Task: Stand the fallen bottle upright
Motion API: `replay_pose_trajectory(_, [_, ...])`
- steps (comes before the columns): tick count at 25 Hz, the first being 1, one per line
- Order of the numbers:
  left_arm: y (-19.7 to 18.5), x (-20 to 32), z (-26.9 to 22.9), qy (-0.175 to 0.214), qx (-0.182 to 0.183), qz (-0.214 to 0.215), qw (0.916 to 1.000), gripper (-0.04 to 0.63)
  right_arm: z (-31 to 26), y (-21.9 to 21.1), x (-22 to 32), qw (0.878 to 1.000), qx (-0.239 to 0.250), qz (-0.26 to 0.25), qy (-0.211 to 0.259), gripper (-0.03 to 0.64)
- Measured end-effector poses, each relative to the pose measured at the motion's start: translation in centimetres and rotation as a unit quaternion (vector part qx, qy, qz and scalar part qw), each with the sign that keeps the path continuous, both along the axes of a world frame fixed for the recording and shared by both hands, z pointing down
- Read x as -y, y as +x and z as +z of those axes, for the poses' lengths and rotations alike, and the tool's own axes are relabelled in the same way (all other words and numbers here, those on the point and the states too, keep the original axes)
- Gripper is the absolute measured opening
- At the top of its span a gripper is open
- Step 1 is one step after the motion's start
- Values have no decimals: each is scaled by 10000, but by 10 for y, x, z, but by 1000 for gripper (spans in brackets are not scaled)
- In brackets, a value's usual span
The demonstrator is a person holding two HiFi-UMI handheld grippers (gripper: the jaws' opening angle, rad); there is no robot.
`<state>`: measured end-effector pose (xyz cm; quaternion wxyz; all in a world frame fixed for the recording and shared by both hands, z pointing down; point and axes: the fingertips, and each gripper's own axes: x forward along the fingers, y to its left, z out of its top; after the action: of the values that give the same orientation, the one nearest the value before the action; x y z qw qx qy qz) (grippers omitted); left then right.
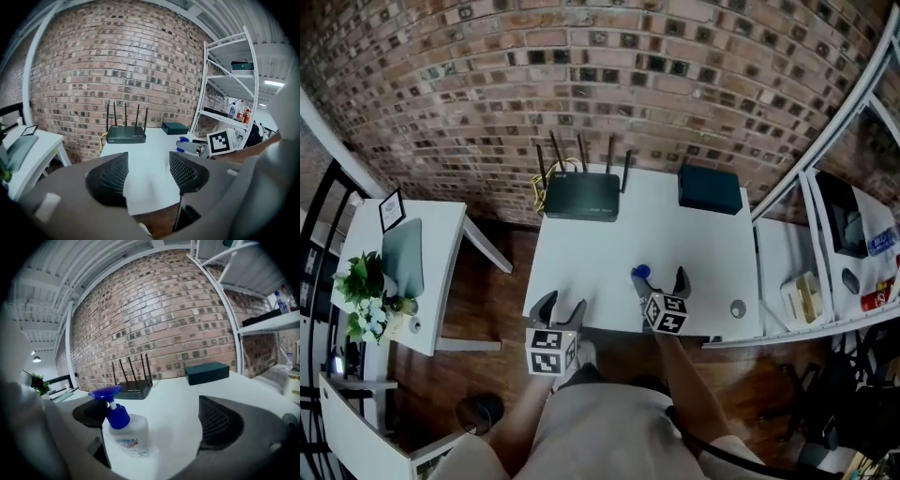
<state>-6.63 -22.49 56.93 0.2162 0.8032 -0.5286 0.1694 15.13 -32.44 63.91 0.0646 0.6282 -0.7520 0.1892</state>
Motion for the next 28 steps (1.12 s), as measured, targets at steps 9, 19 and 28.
replay_pose_trajectory(9, [21,-77,-6,-7,29,-848,9964,291,6,-31,-17,9968,118,-792,-85,574])
replay_pose_trajectory(19, [34,-193,44,-665,46,-1354,9886,291,28,-58,-36,9929,395,-1126,21,575])
replay_pose_trajectory(28, [-16,-147,31,-394,-58,-1528,9875,291,-1,-46,-58,9926,386,-1116,298,575])
